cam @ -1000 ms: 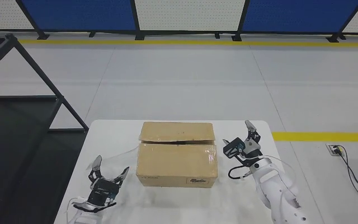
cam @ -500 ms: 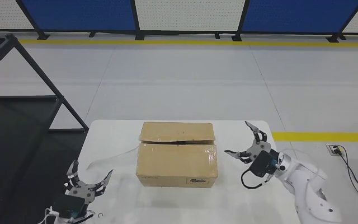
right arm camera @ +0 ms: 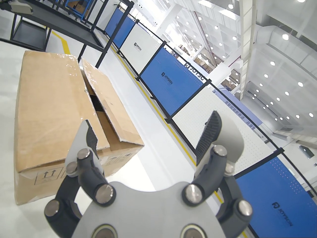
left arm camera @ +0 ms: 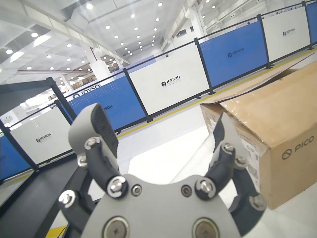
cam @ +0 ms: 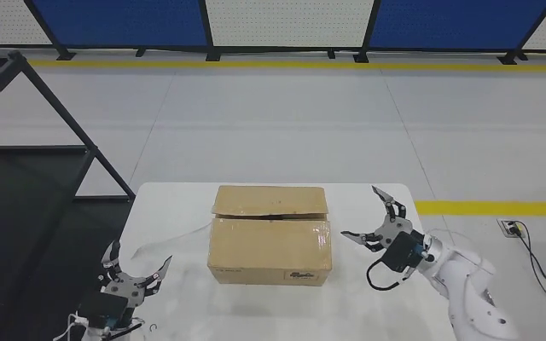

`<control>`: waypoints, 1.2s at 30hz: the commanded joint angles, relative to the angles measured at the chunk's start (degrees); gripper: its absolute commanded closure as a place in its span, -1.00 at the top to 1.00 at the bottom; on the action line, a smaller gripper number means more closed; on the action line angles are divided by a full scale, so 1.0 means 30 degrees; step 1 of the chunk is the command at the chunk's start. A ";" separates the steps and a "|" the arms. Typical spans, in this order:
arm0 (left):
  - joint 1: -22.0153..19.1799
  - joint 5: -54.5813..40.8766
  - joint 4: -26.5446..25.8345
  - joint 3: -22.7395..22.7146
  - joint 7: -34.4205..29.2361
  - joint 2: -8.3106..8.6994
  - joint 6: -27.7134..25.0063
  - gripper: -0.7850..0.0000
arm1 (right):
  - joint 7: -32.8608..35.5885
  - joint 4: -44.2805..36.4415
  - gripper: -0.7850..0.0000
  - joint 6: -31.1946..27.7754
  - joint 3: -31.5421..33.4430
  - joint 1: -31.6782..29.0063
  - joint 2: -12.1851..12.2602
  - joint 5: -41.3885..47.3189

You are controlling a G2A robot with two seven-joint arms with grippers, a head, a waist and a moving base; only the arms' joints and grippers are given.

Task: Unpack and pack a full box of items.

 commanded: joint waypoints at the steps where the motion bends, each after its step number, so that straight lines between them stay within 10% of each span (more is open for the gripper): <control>1: -0.0042 0.0054 -0.0158 0.0236 -0.0594 -0.0023 -0.0097 1.00 | 0.0137 0.0189 1.00 0.0153 0.0060 0.0043 0.0021 0.0618; 8: -0.0316 0.1638 -0.0748 0.0204 -0.2025 0.0073 -0.0209 1.00 | 0.0604 0.0824 1.00 0.0187 0.0100 0.0255 0.0173 0.1512; 17: -0.0196 -0.3156 -0.2831 -0.0738 -0.7955 0.0209 -0.5305 1.00 | 0.2907 0.2569 1.00 -0.3079 -0.0060 0.1299 0.0127 0.5836; 25: -0.0159 -0.3333 -0.2802 -0.0681 -0.7994 0.0201 -0.5408 1.00 | 0.3064 0.2479 1.00 -0.3091 -0.0164 0.1179 0.0119 0.5897; 36: -0.1201 -1.6732 -0.3757 -0.2271 -1.7725 0.0450 -0.9740 1.00 | 1.0279 0.4427 1.00 -0.7136 -0.1976 0.2949 0.0384 1.6969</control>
